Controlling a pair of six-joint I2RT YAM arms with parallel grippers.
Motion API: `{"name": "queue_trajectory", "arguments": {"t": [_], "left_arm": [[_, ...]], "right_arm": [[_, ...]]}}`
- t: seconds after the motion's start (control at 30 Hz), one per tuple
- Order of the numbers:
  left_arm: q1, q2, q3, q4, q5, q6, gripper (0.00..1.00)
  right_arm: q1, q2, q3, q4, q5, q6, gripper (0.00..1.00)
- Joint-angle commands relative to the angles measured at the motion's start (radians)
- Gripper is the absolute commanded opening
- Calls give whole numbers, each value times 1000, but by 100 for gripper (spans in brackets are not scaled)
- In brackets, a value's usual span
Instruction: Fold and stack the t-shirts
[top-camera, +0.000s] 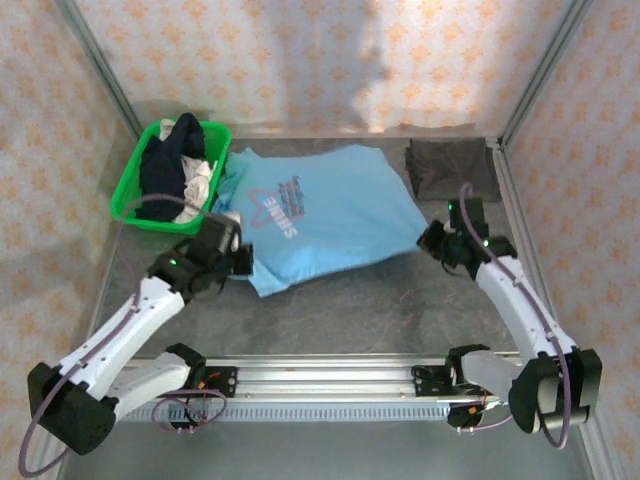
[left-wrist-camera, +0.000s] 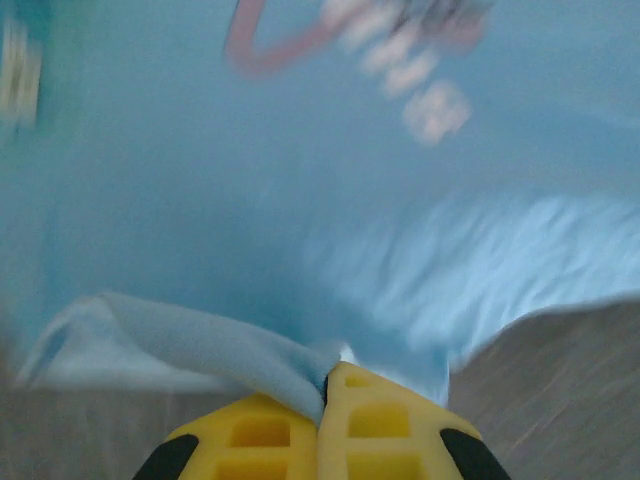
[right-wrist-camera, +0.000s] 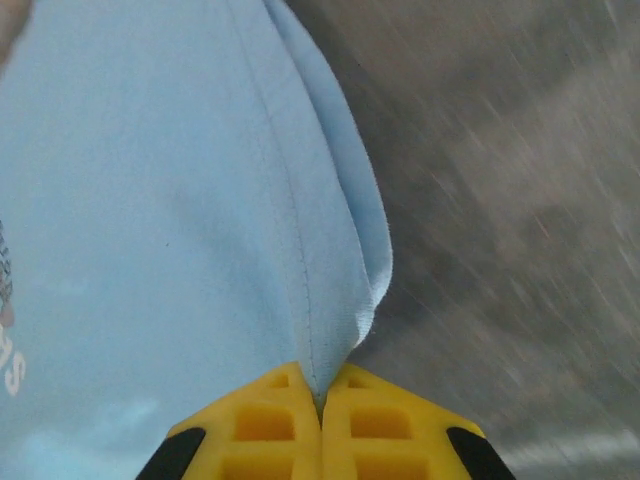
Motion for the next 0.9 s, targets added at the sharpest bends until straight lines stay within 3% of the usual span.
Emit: {"name": "queue_trajectory", "arguments": {"t": [0.0, 0.1, 0.13, 0.2, 0.3, 0.37, 0.47, 0.57, 0.7, 0.87], "left_arm": [[-15, -119, -90, -51, -36, -163, 0], [-16, -197, -138, -109, -90, -214, 1], [-14, -220, -141, -116, -98, -222, 8], [-16, -239, -137, -96, -74, -214, 10], [-15, -225, -94, -103, -87, -200, 36], [-15, -210, -61, -108, -107, -187, 40], [-14, -189, -14, -106, -143, -171, 51], [-14, -141, -1, -12, -159, -148, 55], [-14, 133, 121, 107, -149, -103, 55], [8, 544, 364, 137, -175, -23, 52]], "right_arm": [[3, -78, -98, -2, 76, 51, 0], [2, -95, -103, -105, 150, 53, 16], [3, -107, -96, -122, 160, 49, 18], [3, -127, -78, -139, 184, 42, 25], [3, -134, -17, -147, 196, 26, 37], [3, -122, 24, -123, 188, 17, 44], [4, -79, 91, -91, 160, 7, 45], [15, -12, 127, -5, 144, 5, 47], [26, 229, 239, 69, 189, -36, 48], [8, 660, 600, -20, 400, -138, 46]]}}
